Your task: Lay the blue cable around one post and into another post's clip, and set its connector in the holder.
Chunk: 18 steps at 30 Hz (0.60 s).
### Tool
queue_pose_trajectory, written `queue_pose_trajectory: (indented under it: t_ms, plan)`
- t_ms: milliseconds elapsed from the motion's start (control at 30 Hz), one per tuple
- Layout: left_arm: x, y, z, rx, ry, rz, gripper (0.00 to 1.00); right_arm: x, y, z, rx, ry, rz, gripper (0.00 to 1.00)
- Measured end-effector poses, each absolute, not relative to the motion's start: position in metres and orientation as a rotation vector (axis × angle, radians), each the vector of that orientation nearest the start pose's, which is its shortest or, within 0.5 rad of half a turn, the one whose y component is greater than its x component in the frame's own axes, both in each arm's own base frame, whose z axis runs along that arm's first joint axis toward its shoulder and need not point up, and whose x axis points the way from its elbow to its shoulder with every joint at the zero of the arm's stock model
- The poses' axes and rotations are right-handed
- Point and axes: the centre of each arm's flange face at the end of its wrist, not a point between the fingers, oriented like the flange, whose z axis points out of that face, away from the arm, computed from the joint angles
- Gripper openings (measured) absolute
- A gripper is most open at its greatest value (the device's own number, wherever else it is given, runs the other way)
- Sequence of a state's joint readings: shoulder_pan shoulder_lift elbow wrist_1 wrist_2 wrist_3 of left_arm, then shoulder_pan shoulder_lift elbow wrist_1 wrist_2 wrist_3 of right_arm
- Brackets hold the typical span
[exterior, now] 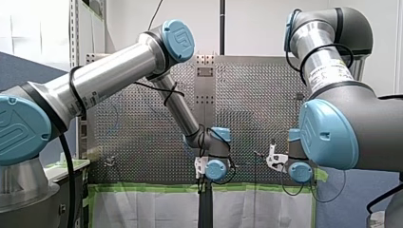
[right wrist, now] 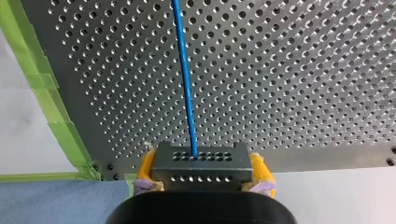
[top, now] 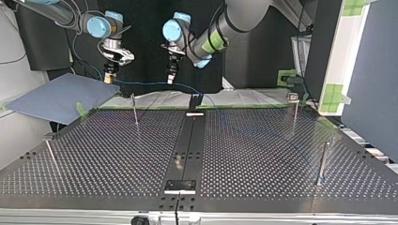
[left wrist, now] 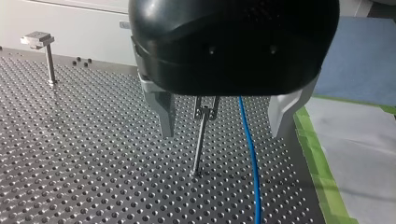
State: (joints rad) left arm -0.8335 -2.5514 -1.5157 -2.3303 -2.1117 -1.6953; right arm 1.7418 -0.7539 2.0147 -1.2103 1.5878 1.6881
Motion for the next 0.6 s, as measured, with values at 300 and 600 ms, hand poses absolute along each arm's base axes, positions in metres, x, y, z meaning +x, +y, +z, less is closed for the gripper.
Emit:
queue_pose_trajectory:
  t_ms: [300,600]
  plan:
    - [0.4,-0.535,-0.041,0.169,1.678,-0.287,0.99,0.219,-0.493,-0.026,1.318,-1.267,1.37,0.0]
    - [0.421,-0.529,-0.039,0.148,1.673,-0.316,0.99,0.22,-0.493,-0.026,1.318,-1.266,1.37,0.0]
